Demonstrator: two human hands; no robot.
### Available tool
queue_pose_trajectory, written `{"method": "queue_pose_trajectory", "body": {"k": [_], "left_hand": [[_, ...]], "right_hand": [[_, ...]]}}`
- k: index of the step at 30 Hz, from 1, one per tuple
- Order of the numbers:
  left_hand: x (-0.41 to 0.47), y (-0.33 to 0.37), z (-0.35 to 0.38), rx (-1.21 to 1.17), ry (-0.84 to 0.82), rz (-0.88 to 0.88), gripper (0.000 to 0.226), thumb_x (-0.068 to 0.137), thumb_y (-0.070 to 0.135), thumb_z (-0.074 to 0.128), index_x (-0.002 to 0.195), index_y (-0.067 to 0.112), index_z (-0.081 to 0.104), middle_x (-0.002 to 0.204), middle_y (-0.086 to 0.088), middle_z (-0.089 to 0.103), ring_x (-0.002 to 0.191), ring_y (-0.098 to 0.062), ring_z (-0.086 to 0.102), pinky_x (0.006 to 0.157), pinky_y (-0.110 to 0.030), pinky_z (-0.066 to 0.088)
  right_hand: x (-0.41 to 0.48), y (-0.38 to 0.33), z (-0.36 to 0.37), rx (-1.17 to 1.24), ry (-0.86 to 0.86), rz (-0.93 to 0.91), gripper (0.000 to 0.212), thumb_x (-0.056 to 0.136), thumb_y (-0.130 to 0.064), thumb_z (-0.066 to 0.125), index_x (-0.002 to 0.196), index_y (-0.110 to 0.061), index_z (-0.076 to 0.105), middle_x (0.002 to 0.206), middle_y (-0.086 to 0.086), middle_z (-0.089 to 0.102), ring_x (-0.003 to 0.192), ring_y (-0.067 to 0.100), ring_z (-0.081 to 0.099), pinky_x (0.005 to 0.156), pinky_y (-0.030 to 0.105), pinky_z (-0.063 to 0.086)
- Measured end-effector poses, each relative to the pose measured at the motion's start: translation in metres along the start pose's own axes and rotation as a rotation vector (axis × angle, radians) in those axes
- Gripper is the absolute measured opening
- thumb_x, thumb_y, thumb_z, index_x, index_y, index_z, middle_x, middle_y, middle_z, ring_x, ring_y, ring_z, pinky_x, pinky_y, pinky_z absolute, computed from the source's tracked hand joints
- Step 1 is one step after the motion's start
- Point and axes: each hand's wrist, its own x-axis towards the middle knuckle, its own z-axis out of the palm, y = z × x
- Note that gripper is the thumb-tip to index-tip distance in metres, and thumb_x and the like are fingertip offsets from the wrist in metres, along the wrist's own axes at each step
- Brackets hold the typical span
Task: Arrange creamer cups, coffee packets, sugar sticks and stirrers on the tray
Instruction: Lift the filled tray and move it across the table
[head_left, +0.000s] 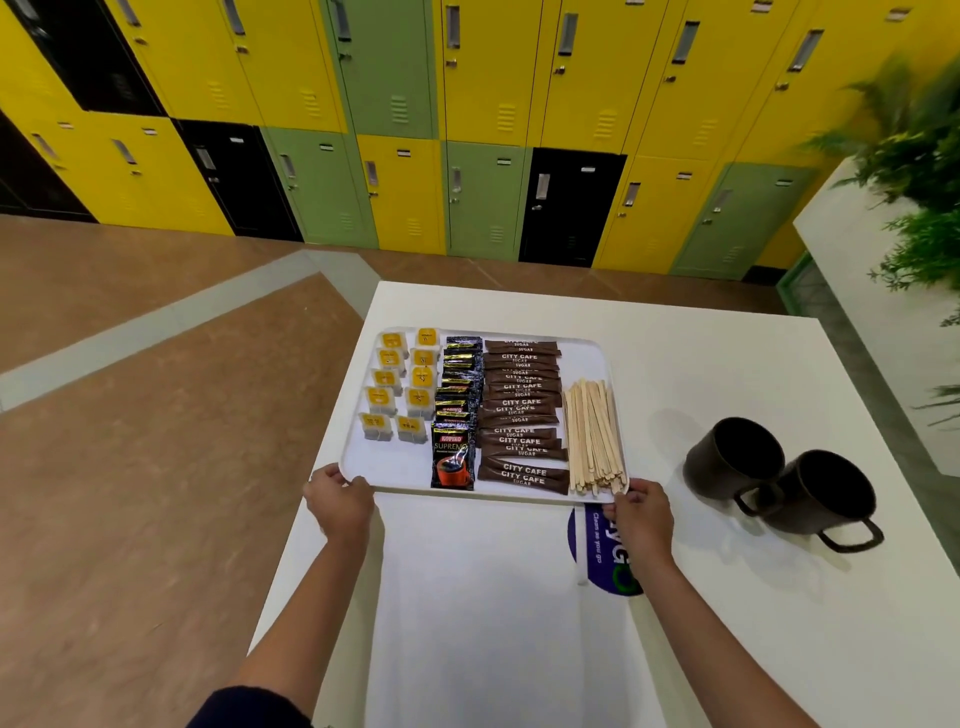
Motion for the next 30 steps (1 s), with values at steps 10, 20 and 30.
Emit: {"method": "queue_pose_trajectory", "body": {"k": [10, 20, 30], "left_hand": [[0.05, 0.024, 0.029, -0.008, 0.013, 0.068, 0.019, 0.071, -0.013, 0.051, 0.075, 0.006, 0.052, 0.085, -0.022, 0.059, 0.068, -0.035, 0.06, 0.062, -0.04, 0.049], [0.086, 0.037, 0.051, 0.083, 0.008, 0.043, 0.031, 0.074, -0.006, 0.055, 0.104, -0.003, 0.059, 0.111, -0.026, 0.058, 0.089, -0.039, 0.062, 0.074, -0.043, 0.052], [0.081, 0.04, 0.055, 0.073, -0.013, 0.051, 0.03, 0.088, 0.003, 0.055, 0.117, -0.005, 0.052, 0.122, -0.024, 0.049, 0.09, -0.039, 0.062, 0.075, -0.039, 0.052]], "right_hand": [[0.031, -0.04, 0.033, 0.028, 0.03, -0.017, 0.031, 0.091, 0.001, 0.053, 0.121, -0.004, 0.05, 0.114, 0.017, 0.062, 0.092, 0.029, 0.066, 0.071, 0.027, 0.052], [0.055, -0.059, 0.05, 0.081, 0.039, -0.032, 0.029, 0.092, 0.004, 0.049, 0.121, -0.002, 0.05, 0.114, 0.021, 0.06, 0.085, 0.026, 0.062, 0.042, 0.004, 0.042], [0.053, -0.065, 0.049, 0.1, 0.043, -0.054, 0.03, 0.095, -0.003, 0.047, 0.124, -0.003, 0.052, 0.115, 0.018, 0.062, 0.085, 0.022, 0.062, 0.068, 0.021, 0.048]]}}
